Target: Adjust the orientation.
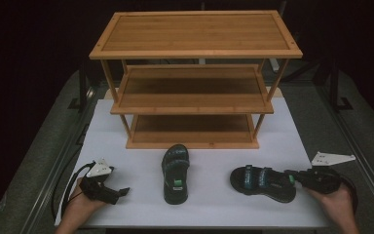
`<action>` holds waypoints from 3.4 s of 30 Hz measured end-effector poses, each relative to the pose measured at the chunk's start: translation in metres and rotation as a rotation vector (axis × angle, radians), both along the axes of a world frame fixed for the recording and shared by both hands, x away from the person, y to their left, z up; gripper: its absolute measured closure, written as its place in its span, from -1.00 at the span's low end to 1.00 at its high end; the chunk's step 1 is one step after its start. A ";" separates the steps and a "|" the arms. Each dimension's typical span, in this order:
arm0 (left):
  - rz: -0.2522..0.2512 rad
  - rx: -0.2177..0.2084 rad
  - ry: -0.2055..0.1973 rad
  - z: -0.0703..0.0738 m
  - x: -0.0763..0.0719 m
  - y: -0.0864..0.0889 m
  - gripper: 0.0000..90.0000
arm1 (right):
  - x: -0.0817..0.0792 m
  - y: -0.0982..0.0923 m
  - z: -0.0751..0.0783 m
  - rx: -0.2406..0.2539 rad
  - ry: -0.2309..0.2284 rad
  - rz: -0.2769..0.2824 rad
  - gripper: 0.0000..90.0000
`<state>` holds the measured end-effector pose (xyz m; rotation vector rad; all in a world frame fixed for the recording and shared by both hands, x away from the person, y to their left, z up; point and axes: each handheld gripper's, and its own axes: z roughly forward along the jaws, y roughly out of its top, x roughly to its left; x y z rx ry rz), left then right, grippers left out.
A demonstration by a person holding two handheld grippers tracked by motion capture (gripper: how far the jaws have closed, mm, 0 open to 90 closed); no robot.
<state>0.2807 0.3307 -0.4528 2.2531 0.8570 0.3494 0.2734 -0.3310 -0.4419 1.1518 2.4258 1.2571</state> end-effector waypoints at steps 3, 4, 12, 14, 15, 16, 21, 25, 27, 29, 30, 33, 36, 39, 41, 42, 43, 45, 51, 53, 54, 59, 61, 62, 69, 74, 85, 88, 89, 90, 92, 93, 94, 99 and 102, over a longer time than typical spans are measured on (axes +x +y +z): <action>0.000 0.000 0.000 0.000 0.000 0.000 -1.00 | -0.005 0.002 0.000 -0.006 0.002 0.009 0.99; 0.000 0.000 0.000 0.000 0.000 0.000 -1.00 | -0.010 0.004 0.001 -0.006 0.007 0.015 0.99; 0.000 0.000 0.000 0.000 0.000 0.000 -1.00 | -0.028 0.014 0.001 -0.005 0.007 0.053 0.99; 0.000 0.000 0.000 0.000 0.000 0.000 -1.00 | -0.033 0.018 0.001 -0.004 0.005 0.066 0.99; 0.000 0.000 0.000 0.000 0.000 0.000 -1.00 | -0.039 0.022 0.001 -0.004 0.003 0.080 0.99; 0.000 0.000 0.000 0.000 0.000 0.000 -1.00 | -0.039 0.022 0.001 -0.004 0.003 0.080 0.99; 0.001 0.000 0.000 0.000 0.000 0.000 -1.00 | -0.049 0.032 0.001 0.001 0.010 0.118 0.99; 0.000 0.000 0.000 0.000 0.000 0.000 -1.00 | -0.052 0.029 0.009 0.010 -0.032 0.090 0.95; 0.000 0.000 0.001 0.000 0.000 0.000 -1.00 | -0.048 0.020 0.021 0.055 -0.065 0.058 0.79; 0.000 0.000 0.001 0.000 0.000 0.000 -1.00 | -0.042 0.016 0.033 0.100 -0.088 0.049 0.63; 0.000 0.000 0.000 0.000 0.000 0.000 -1.00 | -0.037 0.016 0.039 0.125 -0.098 0.056 0.53; 0.000 0.000 0.001 0.000 0.000 0.000 -1.00 | -0.026 0.026 0.049 0.160 -0.092 0.120 0.33; 0.000 0.000 0.001 0.000 0.000 0.000 -1.00 | -0.012 0.047 0.051 0.147 -0.072 0.196 0.22; 0.000 -0.001 0.000 0.000 0.000 0.000 -1.00 | 0.000 0.062 0.045 0.116 -0.031 0.238 0.22; 0.000 0.000 0.000 0.000 0.000 0.000 -1.00 | 0.006 0.069 0.039 0.113 -0.014 0.264 0.35; 0.000 0.000 0.001 0.000 0.000 0.000 -1.00 | 0.007 0.071 0.038 0.127 -0.012 0.268 0.42; 0.000 -0.001 0.001 0.000 0.000 0.000 -1.00 | 0.008 0.071 0.038 0.130 -0.021 0.279 0.48; -0.001 -0.001 0.002 0.000 0.000 0.000 -1.00 | 0.009 0.072 0.041 0.140 -0.018 0.286 0.51; 0.000 0.000 0.001 0.000 0.000 0.000 -1.00 | 0.019 0.095 0.049 0.147 -0.036 0.330 0.52; 0.000 -0.001 0.001 0.000 0.000 0.000 -1.00 | 0.026 0.109 0.052 0.144 -0.041 0.357 0.52; 0.000 -0.001 0.001 0.000 0.000 0.000 -1.00 | 0.029 0.116 0.053 0.147 -0.045 0.373 0.52; 0.001 -0.003 0.000 0.000 0.000 0.000 -1.00 | 0.044 0.150 0.060 0.153 -0.069 0.421 0.52; 0.001 -0.003 0.000 0.000 0.000 0.000 -1.00 | 0.051 0.163 0.061 0.147 -0.073 0.433 0.52; 0.001 -0.003 0.000 0.000 0.000 0.000 -1.00 | 0.055 0.170 0.060 0.145 -0.072 0.439 0.52; 0.003 -0.005 0.000 0.000 0.000 0.000 -1.00 | 0.071 0.199 0.054 0.162 -0.066 0.446 0.52; 0.002 -0.005 0.001 0.000 0.000 0.000 -1.00 | 0.077 0.210 0.048 0.161 -0.073 0.440 0.52; 0.001 -0.002 0.002 0.000 0.000 0.000 -1.00 | 0.075 0.221 0.040 0.159 -0.052 0.456 0.52; 0.001 -0.001 0.002 0.000 0.000 0.000 -1.00 | 0.075 0.221 0.039 0.150 -0.058 0.455 0.50; 0.001 -0.001 0.002 0.000 0.000 0.000 -1.00 | 0.074 0.222 0.040 0.142 -0.060 0.454 0.47; -0.001 -0.003 0.003 0.001 0.000 0.000 -1.00 | 0.073 0.221 0.041 0.135 -0.067 0.452 0.44; -0.005 -0.009 0.004 0.001 0.001 0.000 -1.00 | 0.070 0.219 0.043 0.141 -0.083 0.436 0.34; -0.008 -0.032 0.010 0.002 0.002 -0.001 -1.00 | 0.069 0.217 0.045 0.143 -0.092 0.432 0.31; -0.011 -0.052 0.013 0.004 0.002 -0.002 -1.00 | 0.067 0.215 0.048 0.138 -0.107 0.417 0.27; -0.046 -0.113 -0.001 0.019 0.002 -0.017 -0.89 | 0.059 0.210 0.050 0.119 -0.111 0.403 0.23; -0.093 -0.139 -0.012 0.033 0.004 -0.032 -0.85 | 0.057 0.208 0.050 0.114 -0.114 0.403 0.23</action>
